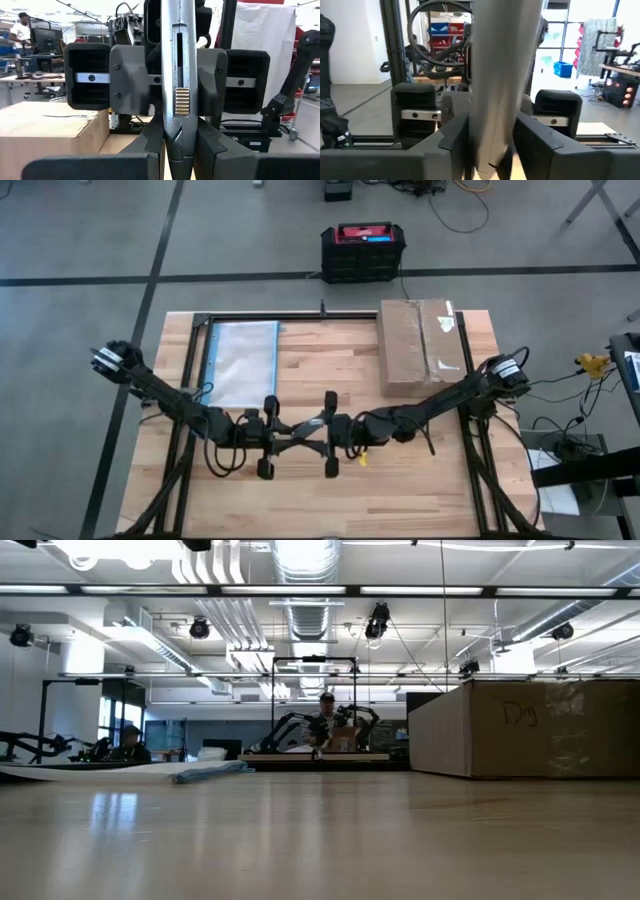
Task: Unpack boxes
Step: Open the cardboard box using the gray cutter
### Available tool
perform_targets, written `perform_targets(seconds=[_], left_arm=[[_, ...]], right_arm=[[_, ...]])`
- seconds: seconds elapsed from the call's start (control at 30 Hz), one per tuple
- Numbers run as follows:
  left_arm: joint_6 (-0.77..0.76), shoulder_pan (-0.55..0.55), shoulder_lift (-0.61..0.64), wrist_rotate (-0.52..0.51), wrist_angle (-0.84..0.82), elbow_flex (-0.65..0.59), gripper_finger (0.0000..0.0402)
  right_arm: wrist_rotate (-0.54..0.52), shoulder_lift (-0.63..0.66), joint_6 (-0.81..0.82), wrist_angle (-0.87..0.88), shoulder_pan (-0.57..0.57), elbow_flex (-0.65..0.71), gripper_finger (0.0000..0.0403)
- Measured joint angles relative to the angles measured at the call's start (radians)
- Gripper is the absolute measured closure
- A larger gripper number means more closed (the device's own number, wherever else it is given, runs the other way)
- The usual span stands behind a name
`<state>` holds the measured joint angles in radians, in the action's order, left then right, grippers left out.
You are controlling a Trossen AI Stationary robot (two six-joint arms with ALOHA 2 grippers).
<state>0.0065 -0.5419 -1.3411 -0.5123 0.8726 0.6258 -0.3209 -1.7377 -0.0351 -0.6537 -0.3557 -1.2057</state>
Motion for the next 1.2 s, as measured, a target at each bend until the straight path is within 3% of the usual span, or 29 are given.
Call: perform_targets(seconds=[0.2,0.53,0.77,0.9,1.07,1.2], left_arm=[[-0.026,0.0,-0.001,-0.001,-0.043,0.0,0.0362],[-0.048,0.0,-0.001,-0.005,-0.082,0.0,0.0361],[-0.072,-0.022,0.042,-0.011,-0.161,0.0,0.0267],[-0.112,-0.053,0.107,-0.015,-0.284,0.008,0.0246],[-0.088,-0.072,0.155,-0.126,-0.21,0.018,0.0255],[-0.037,-0.037,0.102,-0.14,-0.127,0.017,0.0287]], right_arm=[[0.009,0.0,0.021,0.04,0.002,0.0,0.0343],[0.011,0.004,0.07,0.123,0.009,-0.002,0.0345],[0.014,0.028,0.031,0.196,0.006,0.0,0.0345],[0.013,0.066,0.006,0.282,-0.002,0.002,0.0345],[0.005,0.11,-0.016,0.435,-0.008,0.002,0.0345],[0.007,0.11,-0.019,0.504,-0.008,0.003,0.0345]])
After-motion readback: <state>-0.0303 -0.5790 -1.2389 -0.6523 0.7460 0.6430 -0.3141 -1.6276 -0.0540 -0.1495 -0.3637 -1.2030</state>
